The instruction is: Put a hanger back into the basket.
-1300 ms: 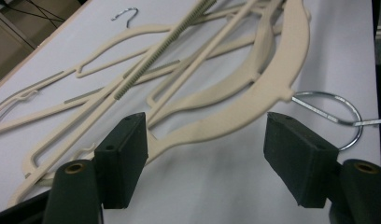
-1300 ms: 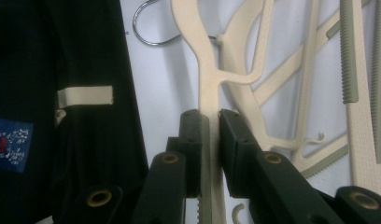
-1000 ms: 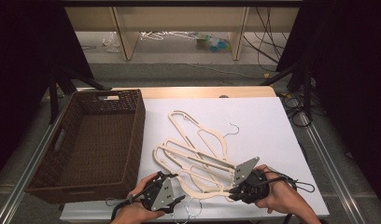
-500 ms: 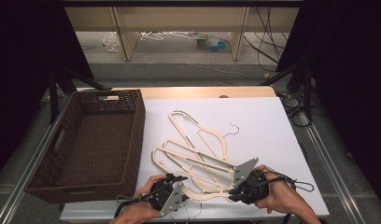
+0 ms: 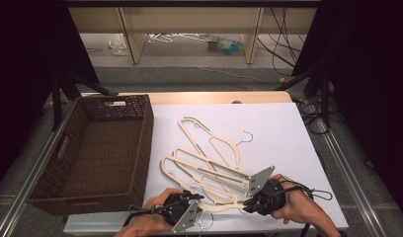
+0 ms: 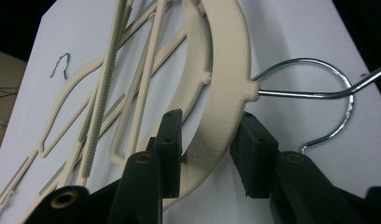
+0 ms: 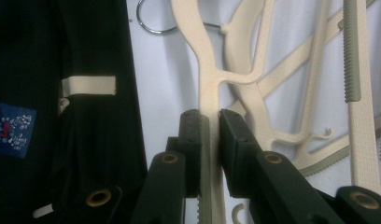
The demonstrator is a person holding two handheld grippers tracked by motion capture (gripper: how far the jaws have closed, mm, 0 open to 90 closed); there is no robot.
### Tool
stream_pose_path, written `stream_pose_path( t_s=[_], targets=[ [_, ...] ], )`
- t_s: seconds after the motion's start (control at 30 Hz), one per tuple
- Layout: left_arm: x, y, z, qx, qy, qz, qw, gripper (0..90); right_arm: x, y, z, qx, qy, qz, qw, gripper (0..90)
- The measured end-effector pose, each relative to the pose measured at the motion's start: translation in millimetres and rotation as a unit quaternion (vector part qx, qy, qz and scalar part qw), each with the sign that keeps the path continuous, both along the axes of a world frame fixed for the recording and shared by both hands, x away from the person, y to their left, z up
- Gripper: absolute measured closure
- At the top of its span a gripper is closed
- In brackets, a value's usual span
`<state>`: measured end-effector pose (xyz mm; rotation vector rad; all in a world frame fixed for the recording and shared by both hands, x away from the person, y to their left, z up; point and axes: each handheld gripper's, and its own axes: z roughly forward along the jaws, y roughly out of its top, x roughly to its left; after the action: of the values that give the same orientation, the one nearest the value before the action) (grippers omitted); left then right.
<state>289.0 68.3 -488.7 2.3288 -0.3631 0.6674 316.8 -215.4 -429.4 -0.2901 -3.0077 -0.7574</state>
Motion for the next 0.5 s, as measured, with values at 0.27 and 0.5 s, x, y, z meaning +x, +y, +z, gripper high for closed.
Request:
stream_pose_path(
  t_s=[0.27, 0.5],
  targets=[
    [-2.8, -2.8, 15.7, 0.017, -0.017, -0.028, 0.9993, 72.5, 3.6, -9.0, -2.5, 0.008, 0.016, 0.001, 0.9998, 78.6],
    [-1.7, -8.5, 26.8, -0.005, -0.045, -0.033, 0.9984, 78.7, 7.3, -17.0, -5.3, 0.011, 0.023, -0.020, 0.9995, 68.3]
  ],
)
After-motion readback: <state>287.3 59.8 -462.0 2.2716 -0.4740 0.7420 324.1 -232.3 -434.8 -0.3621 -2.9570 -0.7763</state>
